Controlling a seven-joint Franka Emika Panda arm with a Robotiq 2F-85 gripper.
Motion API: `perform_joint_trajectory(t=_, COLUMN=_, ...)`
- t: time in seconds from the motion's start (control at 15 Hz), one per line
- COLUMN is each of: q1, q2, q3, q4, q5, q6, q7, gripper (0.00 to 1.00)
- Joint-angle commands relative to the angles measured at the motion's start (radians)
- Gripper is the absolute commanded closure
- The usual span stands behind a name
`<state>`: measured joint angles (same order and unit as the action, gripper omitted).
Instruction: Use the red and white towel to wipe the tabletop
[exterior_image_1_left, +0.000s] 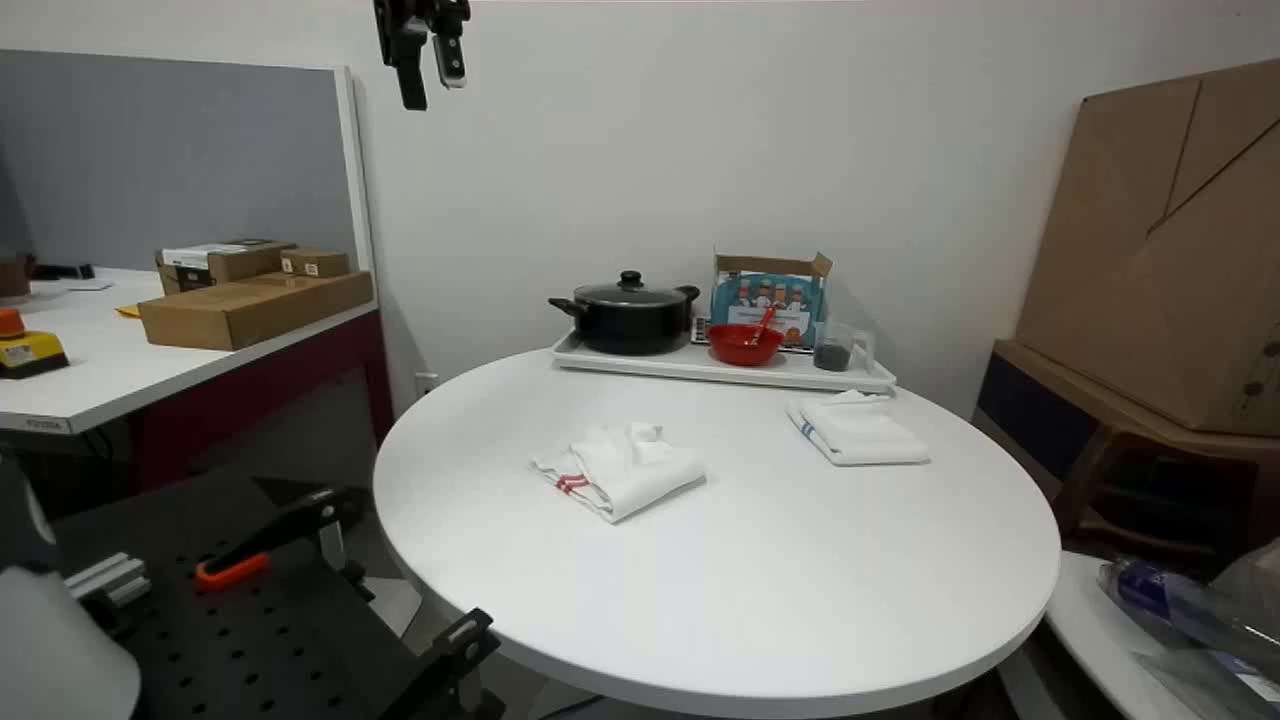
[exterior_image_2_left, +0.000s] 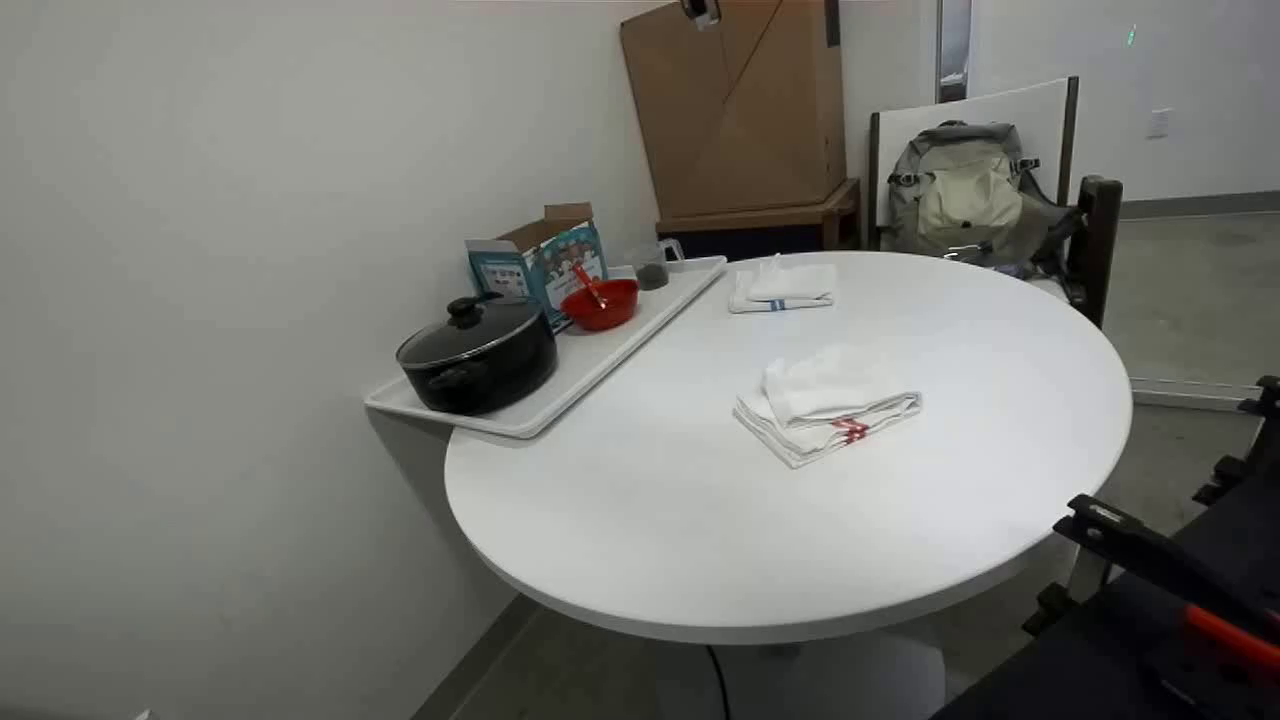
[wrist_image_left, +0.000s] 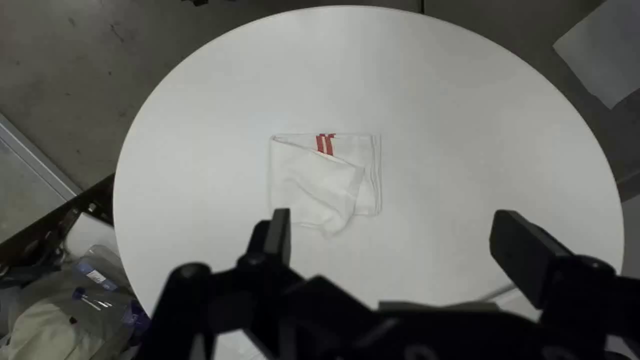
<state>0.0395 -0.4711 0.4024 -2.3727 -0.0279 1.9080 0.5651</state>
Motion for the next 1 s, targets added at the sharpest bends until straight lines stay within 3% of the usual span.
perform_joint_trajectory(t=0.0, q1=0.031, q2=0.006, q3=-0.027, q4=0.003, q5=-0.014, q6=-0.003, q7=0.012, gripper=0.00)
perform_joint_trajectory(t=0.13, q1=0.004, q2=0.060, q3=-0.038, q4=0.050, q5=-0.080, q6=0.040, q7=-0.005, gripper=0.00)
perform_joint_trajectory(t=0.27, q1=-0.046, q2=0.117, q3=-0.053, q4=0.092, q5=-0.134, q6=0.145, q7=0.084, gripper=0.00)
perform_joint_trajectory(t=0.53, q1=-0.090, q2=0.268, q3=-0.128, q4=0.194, q5=-0.196, q6=0.245, q7=0.087, gripper=0.00)
perform_joint_trajectory(t=0.93, q1=-0.067, q2=0.524, q3=-0.258, q4=0.386, q5=-0.175, q6=0.194, q7=-0.109, gripper=0.00)
